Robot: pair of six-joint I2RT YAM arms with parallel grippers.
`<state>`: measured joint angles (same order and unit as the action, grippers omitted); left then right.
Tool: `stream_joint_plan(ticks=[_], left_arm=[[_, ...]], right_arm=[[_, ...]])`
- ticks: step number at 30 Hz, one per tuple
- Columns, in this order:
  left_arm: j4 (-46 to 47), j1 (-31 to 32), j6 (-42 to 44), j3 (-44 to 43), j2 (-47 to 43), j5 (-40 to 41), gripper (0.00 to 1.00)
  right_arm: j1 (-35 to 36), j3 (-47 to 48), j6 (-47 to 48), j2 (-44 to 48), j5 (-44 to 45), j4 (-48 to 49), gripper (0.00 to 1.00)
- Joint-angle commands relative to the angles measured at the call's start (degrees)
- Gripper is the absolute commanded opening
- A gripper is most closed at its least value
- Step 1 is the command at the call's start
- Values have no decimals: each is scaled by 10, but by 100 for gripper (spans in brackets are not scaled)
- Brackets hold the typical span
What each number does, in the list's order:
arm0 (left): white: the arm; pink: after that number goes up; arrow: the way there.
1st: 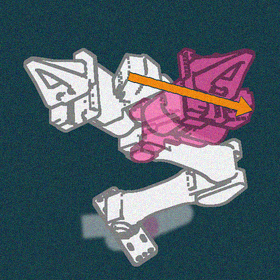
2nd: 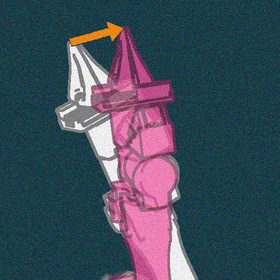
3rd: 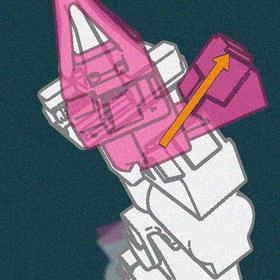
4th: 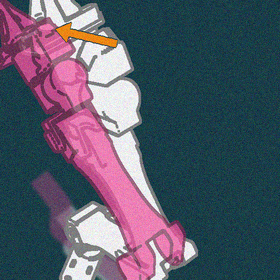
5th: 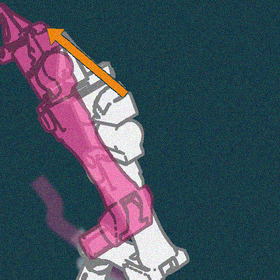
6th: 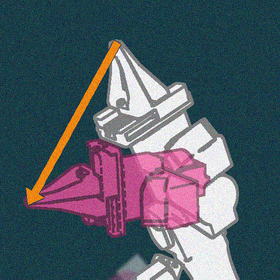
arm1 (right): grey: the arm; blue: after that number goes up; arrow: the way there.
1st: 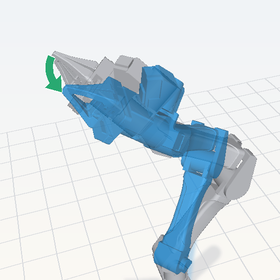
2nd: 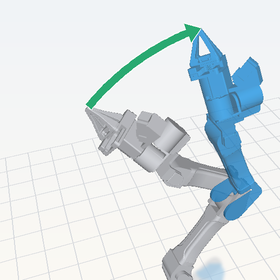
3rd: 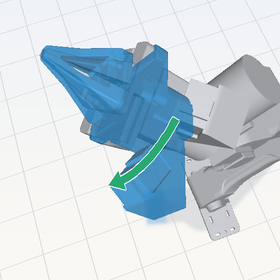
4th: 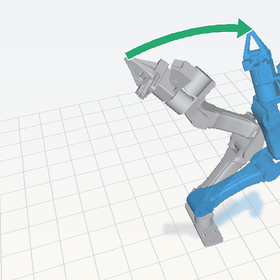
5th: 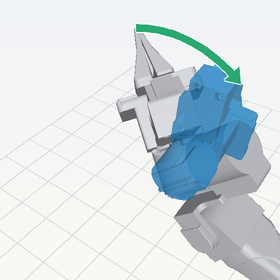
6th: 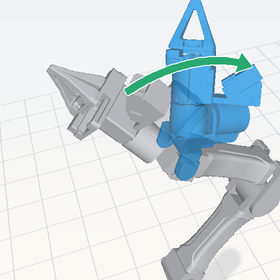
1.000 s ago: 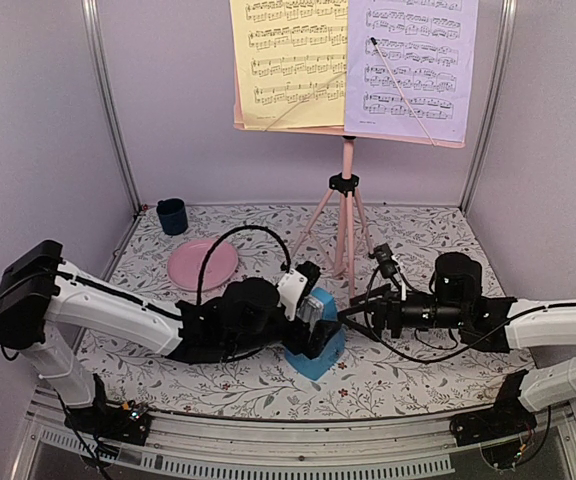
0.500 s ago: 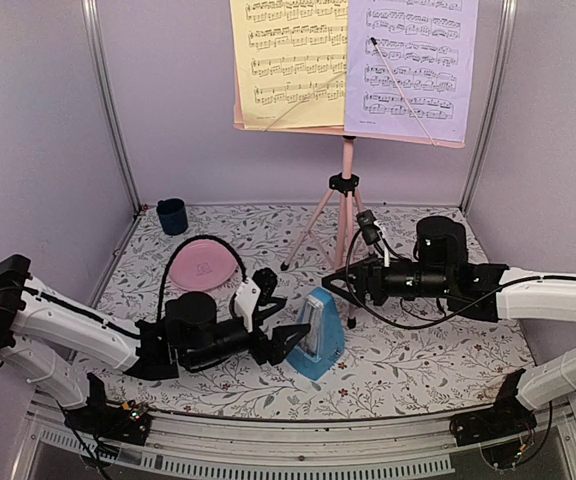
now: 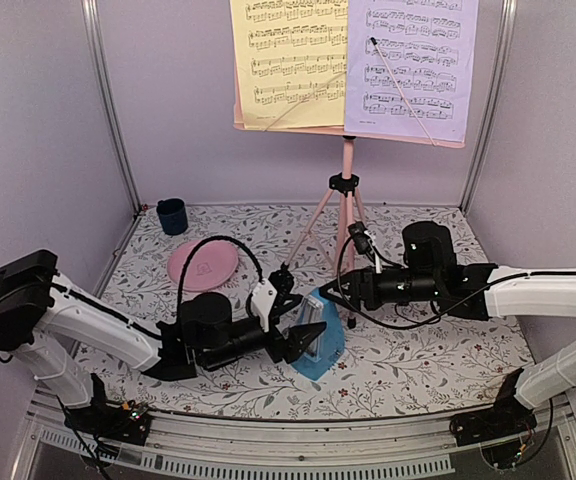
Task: Set up the instrument practice props
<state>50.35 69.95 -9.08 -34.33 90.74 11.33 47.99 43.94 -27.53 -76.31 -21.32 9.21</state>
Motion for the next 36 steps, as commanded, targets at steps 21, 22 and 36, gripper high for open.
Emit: stream_joint_plan(ticks=[21, 22, 36], left_arm=[[-7, -4, 21, -29, 12, 31, 46], [-6, -3, 20, -27, 12, 31, 45], [-10, 14, 22, -3, 16, 33, 39]], right_arm=[[-1, -50, 16, -24, 40, 2, 59], [-1, -53, 17, -26, 42, 2, 59], [-2, -76, 24, -34, 63, 5, 59]])
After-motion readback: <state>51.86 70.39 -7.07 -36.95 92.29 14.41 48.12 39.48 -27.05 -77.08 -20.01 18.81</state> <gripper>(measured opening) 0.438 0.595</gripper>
